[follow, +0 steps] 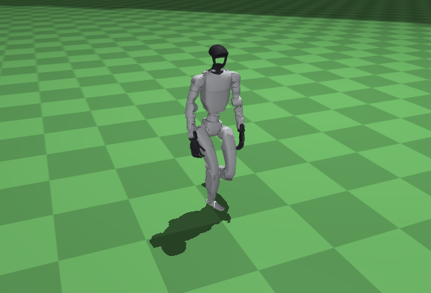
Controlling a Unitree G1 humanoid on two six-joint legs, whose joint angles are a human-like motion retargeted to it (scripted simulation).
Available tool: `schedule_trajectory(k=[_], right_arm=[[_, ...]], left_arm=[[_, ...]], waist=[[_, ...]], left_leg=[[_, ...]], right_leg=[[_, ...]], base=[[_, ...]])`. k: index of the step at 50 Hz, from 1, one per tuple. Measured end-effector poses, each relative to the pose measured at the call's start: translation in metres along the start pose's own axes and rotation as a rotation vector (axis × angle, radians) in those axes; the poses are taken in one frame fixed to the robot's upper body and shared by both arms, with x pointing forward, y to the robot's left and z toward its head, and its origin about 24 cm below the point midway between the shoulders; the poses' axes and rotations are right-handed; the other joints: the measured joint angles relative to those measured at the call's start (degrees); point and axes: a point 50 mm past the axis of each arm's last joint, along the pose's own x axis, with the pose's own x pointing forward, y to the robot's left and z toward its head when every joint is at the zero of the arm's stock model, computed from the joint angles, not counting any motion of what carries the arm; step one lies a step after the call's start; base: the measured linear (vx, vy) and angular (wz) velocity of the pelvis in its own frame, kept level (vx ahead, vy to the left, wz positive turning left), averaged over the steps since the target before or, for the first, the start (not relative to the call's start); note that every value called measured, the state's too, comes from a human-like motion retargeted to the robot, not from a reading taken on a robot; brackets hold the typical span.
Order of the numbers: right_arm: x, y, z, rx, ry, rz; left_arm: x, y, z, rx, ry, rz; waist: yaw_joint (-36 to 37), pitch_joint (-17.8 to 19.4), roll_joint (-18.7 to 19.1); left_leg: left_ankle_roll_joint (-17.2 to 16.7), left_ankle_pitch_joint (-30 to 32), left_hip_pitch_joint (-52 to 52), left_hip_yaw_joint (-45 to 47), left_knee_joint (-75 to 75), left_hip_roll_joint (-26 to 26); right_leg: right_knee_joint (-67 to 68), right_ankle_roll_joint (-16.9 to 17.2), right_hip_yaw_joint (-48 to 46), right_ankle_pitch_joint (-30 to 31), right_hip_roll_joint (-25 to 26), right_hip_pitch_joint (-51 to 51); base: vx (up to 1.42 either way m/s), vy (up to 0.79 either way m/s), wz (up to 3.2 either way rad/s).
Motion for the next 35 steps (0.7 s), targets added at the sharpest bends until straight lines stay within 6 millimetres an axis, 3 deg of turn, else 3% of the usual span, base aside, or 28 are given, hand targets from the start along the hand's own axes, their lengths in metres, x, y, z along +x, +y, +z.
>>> schedule_trajectory(k=[6, 12, 15, 18, 20, 23, 25, 31, 35], right_arm=[[-0.002, -0.001, 0.006, -0.051, -0.034, 0.045], [0.000, 0.003, 0.013, -0.067, -0.035, 0.115], [0.001, 0.008, 0.014, -0.065, -0.029, 0.147], [0.002, 0.010, 0.016, -0.057, -0.024, 0.159], [0.003, 0.010, 0.017, -0.053, -0.020, 0.157], [0.003, 0.016, 0.009, -0.042, 0.011, 0.160], [0.004, 0.015, 0.010, -0.022, 0.020, 0.144], [0.002, 0.019, -0.005, 0.004, 0.076, 0.108], [0.001, 0.021, -0.013, -0.001, 0.112, 0.087]], left_arm=[[-0.010, -0.007, -0.051, 0.034, 0.205, -0.072], [-0.015, -0.002, -0.063, 0.093, 0.249, -0.105], [-0.014, 0.006, -0.055, 0.144, 0.222, -0.084], [-0.010, 0.020, -0.034, 0.204, 0.155, -0.037], [-0.008, 0.030, -0.014, 0.232, 0.094, 0.001], [-0.006, 0.036, 0.008, 0.242, 0.010, 0.041], [-0.006, 0.043, 0.033, 0.250, -0.069, 0.078], [-0.006, 0.040, 0.073, 0.274, -0.228, 0.104], [-0.006, 0.030, 0.078, 0.304, -0.251, 0.070]], waist=[[-0.09, -0.07, -2.47], [-0.76, -1.78, -5.26], [-1.33, -2.21, -6.10], [-2.08, -3.41, -8.78], [-2.53, -4.60, -10.72], [-1.72, -4.28, -11.35], [-0.87, -5.05, -11.55], [1.91, -3.47, -11.06], [3.51, -2.92, -8.20]], left_leg=[[6.76, -7.14, -4.87, 0.84, -7.25, 1.67], [9.90, -10.44, -3.30, 5.51, -29.16, -0.80], [10.62, -10.65, -3.19, 10.86, -34.58, 0.12], [11.44, -8.51, -2.88, 15.26, -42.13, -2.69], [11.81, -5.21, -2.19, 17.08, -49.48, -5.60], [11.44, -4.90, -4.26, 17.77, -47.91, -5.88], [11.13, -2.50, -4.99, 17.27, -51.94, -6.55], [11.01, -6.74, -11.50, 15.83, -37.71, -3.48], [11.21, -8.90, -12.19, 16.05, -19.41, 2.08]], right_leg=[[-3.88, 4.45, 8.66, 3.87, 1.78, 4.31], [-4.60, 6.56, 8.97, 9.00, -2.77, 2.82], [-1.31, 5.32, 5.18, 5.52, -6.26, 0.24], [2.52, 4.97, 3.87, 1.16, -11.79, -2.27], [3.54, 4.97, 3.53, -0.48, -15.57, -3.58], [5.49, 4.58, 2.97, -1.95, -17.08, -4.07], [1.58, 4.31, 2.48, -1.03, -17.67, -4.14], [3.73, 3.47, -0.95, -0.93, -17.70, -5.29], [4.21, 2.26, -3.92, -0.04, -14.67, -4.84]], base=[[0.12, 0.14, -1.88], [-0.01, 0.15, -1.99], [-0.13, 0.10, -1.43], [-0.15, 0.03, -0.68], [-0.17, -0.03, -0.22], [-0.21, -0.09, -0.04], [-0.17, -0.12, 0.19], [-0.22, -0.13, 0.29], [-0.20, -0.10, 0.16]])
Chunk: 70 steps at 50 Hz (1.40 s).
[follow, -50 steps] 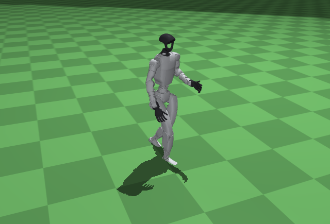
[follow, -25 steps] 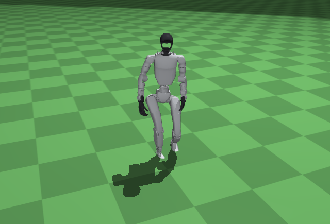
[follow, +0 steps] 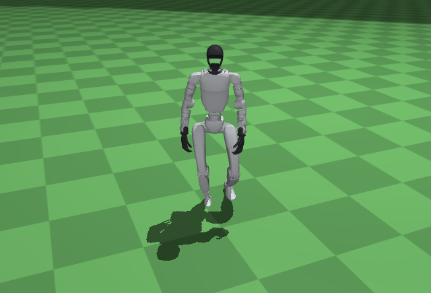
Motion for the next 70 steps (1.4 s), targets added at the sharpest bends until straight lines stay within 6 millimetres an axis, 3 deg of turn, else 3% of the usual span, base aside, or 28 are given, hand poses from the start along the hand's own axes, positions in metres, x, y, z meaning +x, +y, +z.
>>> schedule_trajectory(k=[5, 10, 15, 20, 28, 32, 38, 40, 42, 47, 52, 55, 57, 63, 65, 70], right_arm=[[-0.001, 0.001, -0.008, -0.010, 0.036, 0.001], [-0.002, 0.006, -0.013, -0.029, 0.044, 0.023], [-0.002, 0.007, -0.009, -0.056, 0.025, 0.033], [0.000, 0.003, 0.003, -0.093, -0.010, 0.028], [0.000, -0.015, 0.036, -0.186, -0.102, -0.005], [-0.002, -0.022, 0.048, -0.234, -0.149, -0.025], [-0.007, -0.039, 0.065, -0.287, -0.214, -0.061], [-0.010, -0.045, 0.070, -0.301, -0.240, -0.076], [-0.014, -0.054, 0.079, -0.319, -0.273, -0.099], [-0.019, -0.058, 0.088, -0.355, -0.329, -0.125], [-0.020, -0.048, 0.093, -0.369, -0.369, -0.121], [-0.017, -0.037, 0.091, -0.371, -0.370, -0.101], [-0.014, -0.031, 0.094, -0.373, -0.370, -0.092], [-0.005, -0.010, 0.078, -0.374, -0.301, -0.046], [-0.002, -0.006, 0.076, -0.365, -0.282, -0.039], [0.002, 0.006, 0.063, -0.321, -0.237, -0.023]], left_arm=[[-0.002, -0.015, -0.012, 0.033, 0.045, -0.079], [-0.010, -0.028, -0.037, 0.044, 0.121, -0.142], [-0.018, -0.032, -0.059, 0.051, 0.188, -0.179], [-0.025, -0.030, -0.075, 0.053, 0.249, -0.183], [-0.033, -0.020, -0.092, 0.068, 0.325, -0.152], [-0.039, -0.024, -0.103, 0.091, 0.363, -0.176], [-0.044, -0.035, -0.109, 0.145, 0.370, -0.258], [-0.044, -0.038, -0.108, 0.162, 0.356, -0.281], [-0.042, -0.037, -0.103, 0.171, 0.329, -0.288], [-0.041, -0.036, -0.097, 0.191, 0.279, -0.285], [-0.039, -0.030, -0.092, 0.202, 0.249, -0.251], [-0.038, -0.031, -0.090, 0.194, 0.244, -0.235], [-0.034, -0.025, -0.085, 0.196, 0.235, -0.212], [-0.029, -0.031, -0.079, 0.200, 0.232, -0.213], [-0.026, -0.027, -0.074, 0.211, 0.229, -0.205], [-0.026, -0.028, -0.076, 0.224, 0.239, -0.205]], waist=[[0.83, 0.85, 5.62], [0.08, 0.34, 7.85], [-0.23, -0.08, 8.38], [-0.19, 0.09, 7.35], [-1.16, 2.36, 2.35], [-0.83, 3.90, 2.03], [-2.79, 5.53, 0.96], [-3.93, 5.91, 0.05], [-6.62, 5.49, -4.22], [-7.57, 3.06, -7.06], [-6.42, 0.72, -8.85], [-5.63, 0.29, -9.78], [-4.20, -0.62, -8.21], [-3.19, -0.19, -7.77], [-1.93, -0.78, -5.65], [-2.38, -1.87, -5.16]], left_leg=[[-3.43, 5.58, 7.64, -3.94, 13.94, 4.07], [-7.49, 12.65, 15.85, -7.09, 13.63, 1.50], [-9.48, 13.04, 20.25, -9.66, 8.36, -1.80], [-7.65, 6.87, 21.29, -10.16, 3.17, -3.97], [1.46, -7.92, 20.87, -5.25, -8.59, -7.40], [3.65, -11.03, 18.91, -2.42, -10.76, -6.35], [4.94, -8.65, 15.67, -0.60, -15.24, -7.63], [5.02, -6.93, 14.85, 0.08, -16.94, -9.07], [5.72, -1.67, 16.22, 0.99, -25.41, -15.94], [5.11, 6.29, 14.57, 3.36, -35.90, -19.55], [4.30, 11.23, 11.65, 5.74, -42.00, -19.51], [4.09, 11.40, 8.33, 7.23, -39.83, -18.35], [3.65, 10.11, 4.87, 7.06, -37.30, -14.66], [3.75, 4.86, 0.21, 4.33, -28.49, -12.35], [3.29, 3.78, 0.57, 2.72, -28.47, -9.82], [2.79, 4.19, 4.13, 1.53, -30.65, -9.57]], right_leg=[[-7.74, -1.86, -2.72, 5.39, 6.77, 4.98], [-11.90, -2.73, -4.30, 9.43, 9.28, 6.63], [-17.18, -2.17, -5.58, 14.61, 9.99, 8.03], [-22.15, -0.19, -6.24, 21.20, 9.56, 7.80], [-21.27, 6.32, -4.97, 29.98, 5.35, 1.61], [-17.46, 5.30, -6.97, 26.14, 3.88, -1.90], [4.07, -0.56, -7.10, 9.13, -3.09, -5.68], [14.67, -2.82, -5.86, 3.34, -6.85, -6.24], [24.56, -3.27, -2.09, -2.34, -14.43, -6.84], [28.15, -2.26, 1.00, -5.32, -19.24, -1.93], [15.74, 1.51, 2.36, -5.81, -17.21, 3.94], [9.47, 2.00, 2.45, -8.31, -16.32, 5.05], [2.43, 1.43, 1.36, -6.75, -12.81, 5.59], [1.24, 1.84, 1.72, -5.87, -10.40, 3.57], [-5.49, 1.80, 1.49, -2.28, -6.86, 5.48], [-8.60, 2.88, 1.58, -0.34, -5.80, 6.64]], base=[[-0.17, -0.07, 0.08], [-0.18, -0.04, 0.24], [-0.25, -0.03, 0.15], [-0.35, -0.02, 0.01], [-0.45, 0.00, -0.15], [-0.46, -0.02, -0.50], [-0.36, -0.03, -0.20], [-0.30, -0.04, 0.19], [-0.27, -0.05, 0.46], [-0.28, -0.09, -0.14], [-0.26, -0.14, -0.48], [-0.27, -0.15, -0.60], [-0.23, -0.14, -0.76], [-0.21, -0.11, -0.51], [-0.10, -0.08, -0.71], [-0.07, -0.05, -0.31]])
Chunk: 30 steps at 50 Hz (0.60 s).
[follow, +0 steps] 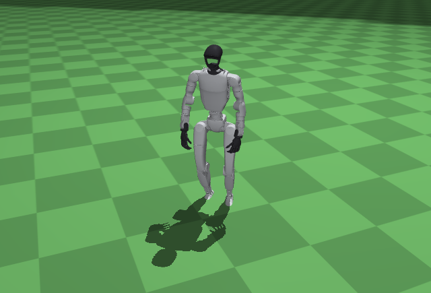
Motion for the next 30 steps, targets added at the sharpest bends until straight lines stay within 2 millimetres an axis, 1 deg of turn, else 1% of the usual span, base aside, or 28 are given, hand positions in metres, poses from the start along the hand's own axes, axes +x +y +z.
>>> schedule_trajectory(k=[4, 8, 12, 15, 17, 18, 20, 22, 23, 25, 27, 30], right_arm=[[-0.001, 0.009, -0.005, 0.025, 0.017, 0.000], [-0.002, 0.013, -0.010, 0.044, 0.029, -0.011], [-0.004, 0.019, -0.014, 0.054, 0.040, -0.018], [-0.003, 0.022, -0.012, 0.054, 0.029, -0.020], [-0.002, 0.018, -0.007, 0.051, 0.013, -0.032], [-0.001, 0.011, -0.003, 0.049, 0.000, -0.047], [0.000, 0.008, 0.002, 0.043, -0.019, -0.059], [0.001, -0.001, 0.009, 0.031, -0.049, -0.083], [0.001, -0.009, 0.016, 0.020, -0.071, -0.099], [0.002, -0.014, 0.024, -0.001, -0.104, -0.115], [0.002, -0.023, 0.036, -0.025, -0.146, -0.140], [0.002, -0.035, 0.054, -0.071, -0.206, -0.180]], left_arm=[[0.001, -0.007, 0.001, 0.013, -0.006, -0.004], [0.003, -0.005, 0.015, 0.033, -0.057, 0.018], [0.005, 0.002, 0.036, 0.054, -0.138, 0.055], [0.004, 0.007, 0.055, 0.070, -0.214, 0.080], [0.003, 0.010, 0.070, 0.079, -0.272, 0.097], [0.001, 0.015, 0.079, 0.084, -0.307, 0.109], [-0.001, 0.014, 0.091, 0.086, -0.363, 0.118], [-0.005, 0.015, 0.105, 0.082, -0.430, 0.127], [-0.009, 0.018, 0.114, 0.079, -0.469, 0.135], [-0.013, 0.016, 0.124, 0.070, -0.528, 0.133], [-0.019, 0.016, 0.135, 0.059, -0.589, 0.132], [-0.028, 0.016, 0.148, 0.047, -0.666, 0.126]], waist=[[-0.77, -0.70, 0.06], [-1.12, -1.40, 0.18], [-0.75, -1.04, 0.44], [0.00, -0.15, 0.65], [0.52, 0.90, 0.45], [0.66, 2.16, -0.14], [0.96, 3.14, -0.59], [0.91, 3.86, -1.64], [0.50, 4.45, -3.33], [0.30, 5.51, -4.82], [0.30, 6.57, -5.92], [0.36, 8.11, -7.55]], left_leg=[[-0.51, -0.88, 0.72, -0.10, 2.02, 0.65], [-0.76, -1.49, 1.98, -0.45, 2.53, 0.95], [-1.14, -2.09, 3.20, -1.27, 4.66, 1.23], [-1.88, -2.24, 4.33, -2.73, 7.21, 1.32], [-2.49, -1.55, 6.18, -3.83, 7.35, 0.83], [-2.71, -0.30, 8.94, -4.11, 4.77, -0.19], [-3.11, 0.10, 10.44, -4.47, 5.36, -0.83], [-3.20, 1.18, 12.38, -4.54, 3.60, -2.62], [-2.99, 3.41, 15.12, -4.42, -1.25, -5.29], [-2.72, 3.45, 16.87, -4.41, -1.89, -7.56], [-2.29, 2.15, 18.53, -5.08, -2.61, -9.63], [-1.17, 0.46, 21.55, -5.39, -5.32, -12.60]], right_leg=[[2.35, 0.81, -0.40, -0.62, 0.01, -0.49], [2.41, 1.25, -0.78, -0.80, 0.03, 0.42], [2.89, 1.24, -1.07, -1.22, 0.00, 2.04], [4.19, 1.08, -1.18, -1.64, -0.11, 3.32], [5.33, 1.15, -1.30, -1.58, -0.67, 4.39], [5.03, 1.36, -1.38, -1.27, -1.60, 6.01], [8.61, 1.55, -2.01, -1.13, -2.82, 5.78], [13.57, 2.01, -2.65, -0.47, -5.29, 4.18], [16.75, 2.48, -2.54, -0.21, -8.18, 2.99], [23.51, 2.74, -3.10, 1.25, -11.75, 0.90], [30.91, 2.08, -3.79, 3.05, -15.66, -1.89], [40.71, -0.47, -4.23, 3.39, -22.08, -6.03]], base=[[-0.03, -0.01, -0.09], [0.00, 0.00, 0.00], [0.03, 0.06, -0.08], [0.04, 0.08, -0.16], [0.06, 0.09, -0.16], [0.07, 0.09, -0.14], [0.03, 0.09, -0.24], [0.02, 0.09, -0.21], [0.03, 0.08, -0.14], [-0.01, 0.07, -0.27], [-0.02, 0.06, -0.42], [0.00, 0.03, -0.41]])
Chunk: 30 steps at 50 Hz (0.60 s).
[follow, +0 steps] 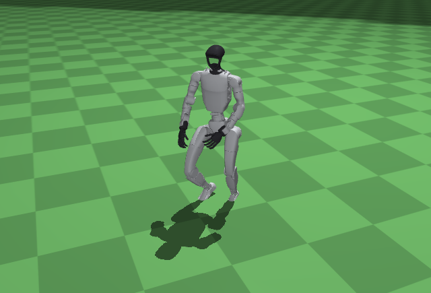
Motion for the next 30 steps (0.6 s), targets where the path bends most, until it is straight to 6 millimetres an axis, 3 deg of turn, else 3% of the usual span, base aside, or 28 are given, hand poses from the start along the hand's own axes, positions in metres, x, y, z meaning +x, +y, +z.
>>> schedule_trajectory(k=[3, 5, 12, 16, 20, 25, 30], right_arm=[[0.005, -0.005, 0.014, -0.042, -0.045, -0.019], [0.009, -0.008, 0.025, -0.075, -0.071, -0.021], [0.010, 0.031, 0.020, -0.152, -0.018, 0.148], [0.006, 0.053, 0.009, -0.166, 0.039, 0.251], [0.002, 0.061, -0.003, -0.098, 0.096, 0.283], [0.000, 0.047, -0.016, 0.072, 0.157, 0.207], [-0.001, 0.021, -0.027, 0.188, 0.190, 0.076]], left_arm=[[0.000, 0.000, 0.009, -0.016, -0.043, -0.005], [0.000, 0.006, 0.013, -0.022, -0.058, -0.004], [-0.009, -0.010, -0.013, -0.071, 0.040, -0.052], [-0.018, -0.007, -0.031, -0.111, 0.100, -0.026], [-0.030, 0.006, -0.036, -0.138, 0.090, 0.031], [-0.047, 0.028, -0.019, -0.112, -0.019, 0.085], [-0.058, 0.046, 0.007, -0.033, -0.142, 0.106]], waist=[[0.05, 1.37, -1.72], [0.40, 2.25, -2.65], [1.12, 2.15, -4.58], [1.61, 0.73, -4.02], [2.37, -1.10, -2.12], [3.25, -3.02, -0.13], [4.65, -3.93, 2.63]], left_leg=[[0.88, -0.74, 2.93, 0.02, -3.06, -2.53], [1.14, 2.14, 7.76, -0.39, -11.62, -3.80], [-0.17, 1.72, 8.76, -0.31, -11.11, -3.32], [-1.95, 1.89, 5.98, -1.20, -7.36, 0.16], [-4.47, 3.86, 0.51, -1.81, -0.40, 5.84], [-5.09, 9.11, -6.58, 2.22, 8.57, 13.60], [-4.49, 8.36, -11.97, 4.15, 17.27, 17.17]], right_leg=[[5.86, -1.22, 1.28, -1.64, -3.91, -2.79], [7.03, -1.47, 2.43, -2.51, -5.05, -4.11], [1.84, -1.87, 1.82, -8.22, -6.94, -2.46], [-4.78, -2.07, 0.11, -10.48, -2.97, 0.07], [-12.67, -3.06, -2.72, -9.23, 3.37, 2.42], [-22.39, -2.34, -4.38, -2.55, 10.20, 3.67], [-28.37, -1.05, -4.53, 3.88, 15.38, 3.43]], base=[[0.01, -0.02, -0.30], [0.05, -0.06, -0.38], [0.07, -0.16, -0.11], [0.07, -0.23, 0.02], [0.03, -0.23, 0.06], [-0.03, -0.18, 0.23], [-0.10, -0.12, 0.17]])
